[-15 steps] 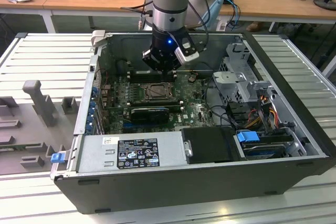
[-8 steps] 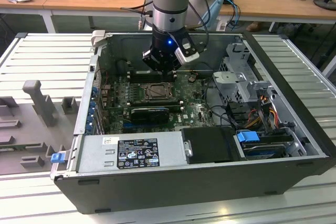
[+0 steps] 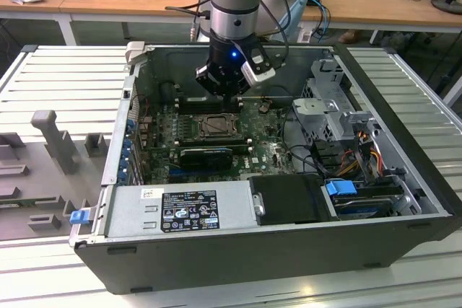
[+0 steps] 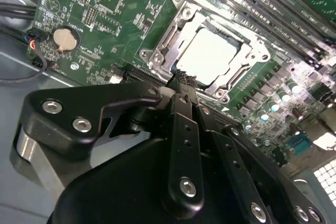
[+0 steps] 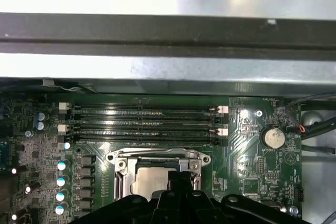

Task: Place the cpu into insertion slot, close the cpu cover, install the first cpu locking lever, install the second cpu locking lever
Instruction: 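Install the second cpu locking lever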

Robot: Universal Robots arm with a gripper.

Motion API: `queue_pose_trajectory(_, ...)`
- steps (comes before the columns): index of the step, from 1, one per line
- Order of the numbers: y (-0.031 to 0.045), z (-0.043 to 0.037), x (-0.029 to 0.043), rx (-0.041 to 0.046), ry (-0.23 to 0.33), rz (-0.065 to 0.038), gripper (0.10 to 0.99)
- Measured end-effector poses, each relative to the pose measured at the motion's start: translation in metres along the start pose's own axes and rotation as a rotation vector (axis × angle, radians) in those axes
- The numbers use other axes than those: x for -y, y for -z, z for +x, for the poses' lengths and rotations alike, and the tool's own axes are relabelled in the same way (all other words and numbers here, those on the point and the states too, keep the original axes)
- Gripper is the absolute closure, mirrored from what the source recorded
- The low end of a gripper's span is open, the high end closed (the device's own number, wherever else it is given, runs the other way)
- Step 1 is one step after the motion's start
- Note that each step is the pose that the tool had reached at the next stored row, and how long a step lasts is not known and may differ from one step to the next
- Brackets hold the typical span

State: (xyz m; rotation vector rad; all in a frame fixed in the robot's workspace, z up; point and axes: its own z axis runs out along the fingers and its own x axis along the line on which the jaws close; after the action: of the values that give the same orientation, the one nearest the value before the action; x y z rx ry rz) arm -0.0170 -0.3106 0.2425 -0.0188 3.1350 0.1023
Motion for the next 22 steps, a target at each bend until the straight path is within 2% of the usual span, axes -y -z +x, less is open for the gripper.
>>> queue_pose_trajectory(5, 0.0009, 0.0003, 0.0136, 0.0001, 0.000, 0.000, 0.980)
queue_pose_trajectory(6, 0.0014, 0.0003, 0.0212, 0.0000, 0.000, 0.000, 0.980)
queue_pose_trajectory(10, 0.0018, 0.0007, 0.0373, 0.0000, 0.000, 0.000, 0.980)
queue_pose_trajectory(12, -0.0017, 0.0010, 0.0454, -0.0053, 0.004, -0.001, 0.980)
queue_pose_trajectory(15, -0.0045, 0.0051, 0.0540, -0.0089, 0.011, -0.014, 0.980)
queue_pose_trajectory(18, -0.0048, 0.0122, 0.0580, -0.0088, 0.014, -0.026, 0.980)
queue_pose_trajectory(22, -0.0047, 0.0222, 0.0637, -0.0089, 0.016, -0.035, 0.980)
